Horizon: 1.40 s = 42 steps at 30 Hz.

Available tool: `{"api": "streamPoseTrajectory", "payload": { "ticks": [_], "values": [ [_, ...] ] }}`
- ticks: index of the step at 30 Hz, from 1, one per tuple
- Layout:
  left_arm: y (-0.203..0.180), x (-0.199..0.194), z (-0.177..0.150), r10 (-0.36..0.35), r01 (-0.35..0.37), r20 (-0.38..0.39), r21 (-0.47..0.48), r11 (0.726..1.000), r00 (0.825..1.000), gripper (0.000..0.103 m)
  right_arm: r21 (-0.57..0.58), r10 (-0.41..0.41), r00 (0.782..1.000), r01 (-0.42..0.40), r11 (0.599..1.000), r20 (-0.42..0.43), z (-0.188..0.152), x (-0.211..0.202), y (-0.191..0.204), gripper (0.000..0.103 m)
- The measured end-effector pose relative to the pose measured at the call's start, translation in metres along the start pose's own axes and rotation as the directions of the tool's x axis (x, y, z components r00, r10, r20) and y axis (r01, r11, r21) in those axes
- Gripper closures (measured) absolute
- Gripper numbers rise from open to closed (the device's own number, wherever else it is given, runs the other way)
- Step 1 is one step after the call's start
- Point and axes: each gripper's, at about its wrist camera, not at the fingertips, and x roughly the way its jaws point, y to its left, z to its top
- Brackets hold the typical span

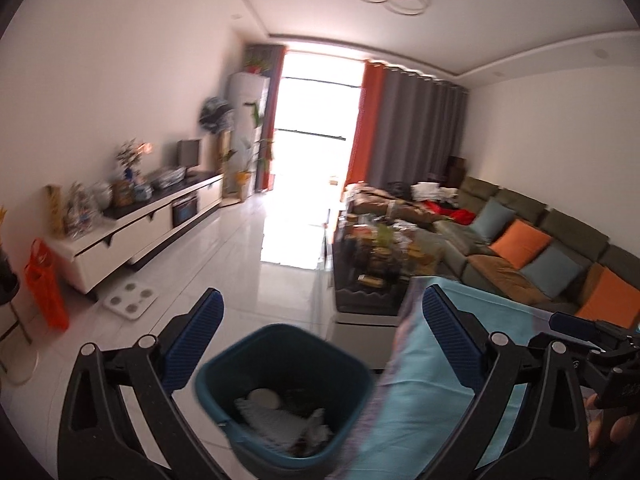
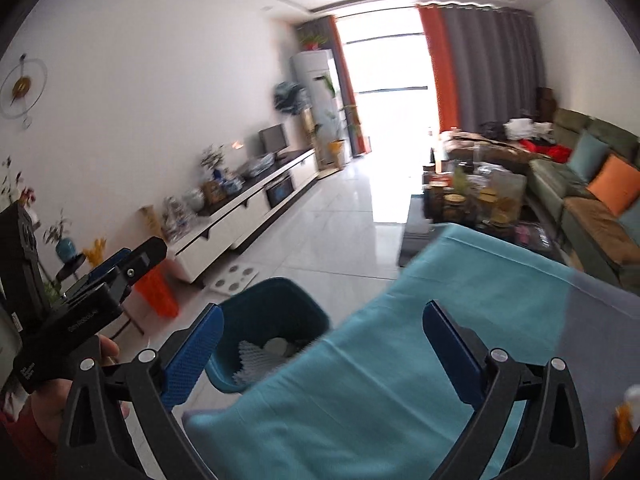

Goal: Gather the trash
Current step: 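Move both grippers back over the table, then grasp the white blue-dotted paper cup with the left gripper while the right grasps the white tissue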

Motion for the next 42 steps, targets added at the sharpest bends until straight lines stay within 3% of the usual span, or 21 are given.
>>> {"api": "streamPoseTrajectory", "payload": {
  "ticks": [8,14,17,20,25,30,34,42],
  "values": [
    [-0.083,-0.012,-0.012,-0.159,0.160,-0.018,0.091,0.983,0.987,0.005,0.083,-0.169,0.984,0.164,0.983,0.061,-0.032,-0.064,-0.047,0.007],
    [-0.134,-0.016,-0.035,-0.270,0.279,-0.076,0.159,0.947,0.960,0.005,0.136,-0.326,0.942,0.314,0.940,0.080,-0.059,-0.108,-0.074,0.007],
    [-0.163,-0.021,-0.051,-0.337,0.353,-0.111,0.192,0.916,0.935,0.005,0.164,-0.392,0.916,0.375,0.912,0.088,-0.072,-0.131,-0.087,0.007],
    [-0.194,-0.031,-0.066,-0.404,0.427,-0.142,0.241,0.871,0.904,0.005,0.192,-0.449,0.888,0.426,0.884,0.102,-0.082,-0.154,-0.099,0.007],
    [-0.246,-0.050,-0.094,-0.505,0.540,-0.194,0.327,0.775,0.841,0.005,0.242,-0.554,0.825,0.518,0.820,0.110,-0.102,-0.192,-0.117,0.007],
    [-0.289,-0.067,-0.117,-0.580,0.614,-0.218,0.406,0.677,0.785,0.005,0.297,-0.619,0.779,0.570,0.766,0.100,-0.116,-0.215,-0.137,0.007],
    [-0.321,-0.071,-0.133,-0.608,0.641,-0.245,0.469,0.607,0.755,0.005,0.330,-0.648,0.758,0.593,0.734,0.079,-0.125,-0.226,-0.150,0.007],
    [-0.379,-0.066,-0.163,-0.629,0.691,-0.329,0.522,0.500,0.704,0.005,0.369,-0.682,0.728,0.615,0.696,0.073,-0.134,-0.242,-0.172,0.007]
  ]
}}
